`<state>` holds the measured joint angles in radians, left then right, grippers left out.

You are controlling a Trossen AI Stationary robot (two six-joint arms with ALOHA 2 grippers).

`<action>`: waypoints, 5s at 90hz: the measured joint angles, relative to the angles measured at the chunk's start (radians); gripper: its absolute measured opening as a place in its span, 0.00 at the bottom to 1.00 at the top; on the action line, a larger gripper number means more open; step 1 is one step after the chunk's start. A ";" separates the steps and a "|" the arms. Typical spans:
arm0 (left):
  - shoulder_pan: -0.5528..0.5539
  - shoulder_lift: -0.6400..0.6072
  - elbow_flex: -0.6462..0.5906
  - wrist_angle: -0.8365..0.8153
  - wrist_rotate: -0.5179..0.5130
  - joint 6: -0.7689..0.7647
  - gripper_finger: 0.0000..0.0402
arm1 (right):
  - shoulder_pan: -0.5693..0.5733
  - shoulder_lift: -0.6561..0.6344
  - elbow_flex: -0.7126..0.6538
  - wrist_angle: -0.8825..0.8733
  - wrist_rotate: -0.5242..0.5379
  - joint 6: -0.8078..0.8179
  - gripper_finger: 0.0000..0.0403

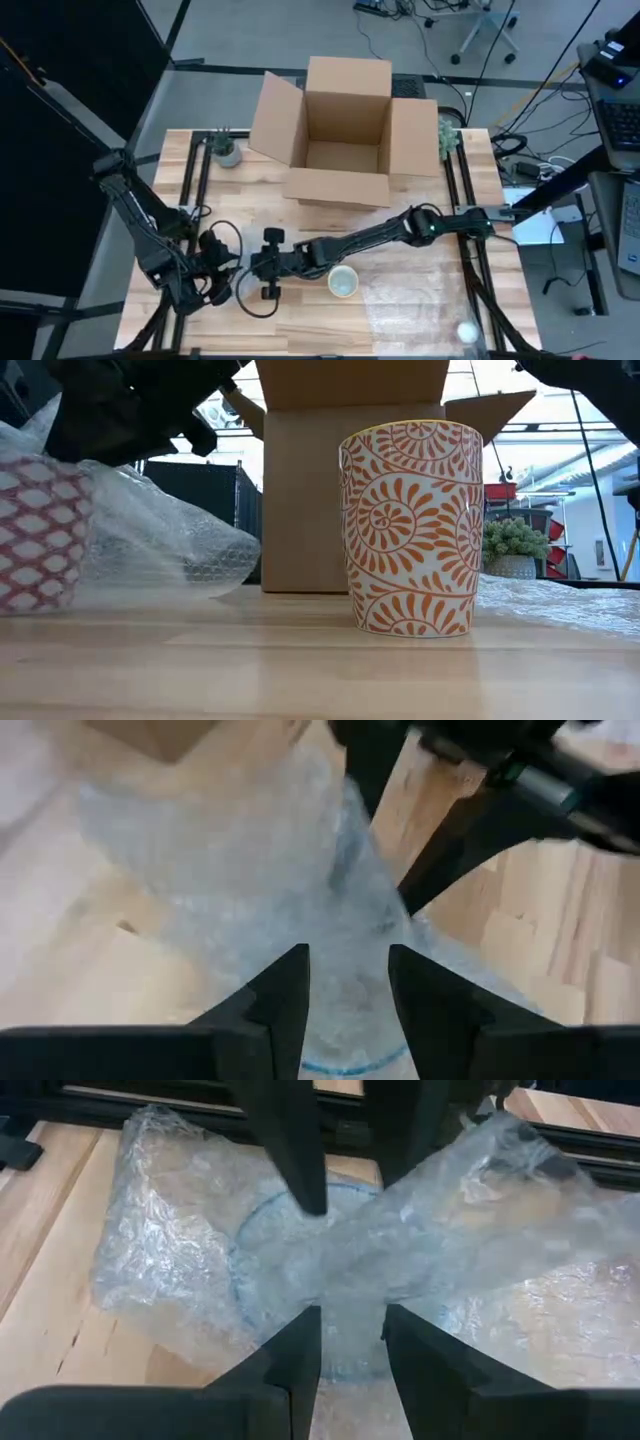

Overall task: Wrap mug
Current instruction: Wrap the red mug with the bubble wrap

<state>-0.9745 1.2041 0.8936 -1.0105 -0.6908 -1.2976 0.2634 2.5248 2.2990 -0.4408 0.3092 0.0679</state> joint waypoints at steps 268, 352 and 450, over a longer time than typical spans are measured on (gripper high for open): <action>0.101 0.036 0.004 0.287 0.413 0.404 0.67 | -0.033 0.028 0.002 0.041 0.003 -0.034 0.25; 0.157 0.047 -0.231 0.472 0.341 0.424 0.67 | -0.036 -0.015 -0.005 0.088 -0.002 -0.031 0.25; 0.156 0.049 -0.232 0.474 0.340 0.443 0.67 | 0.000 -0.110 -0.002 -0.103 -0.061 0.080 0.25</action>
<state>-0.8181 1.2527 0.6617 -0.5367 -0.3508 -0.8543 0.2632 2.4146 2.2971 -0.5438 0.2479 0.1480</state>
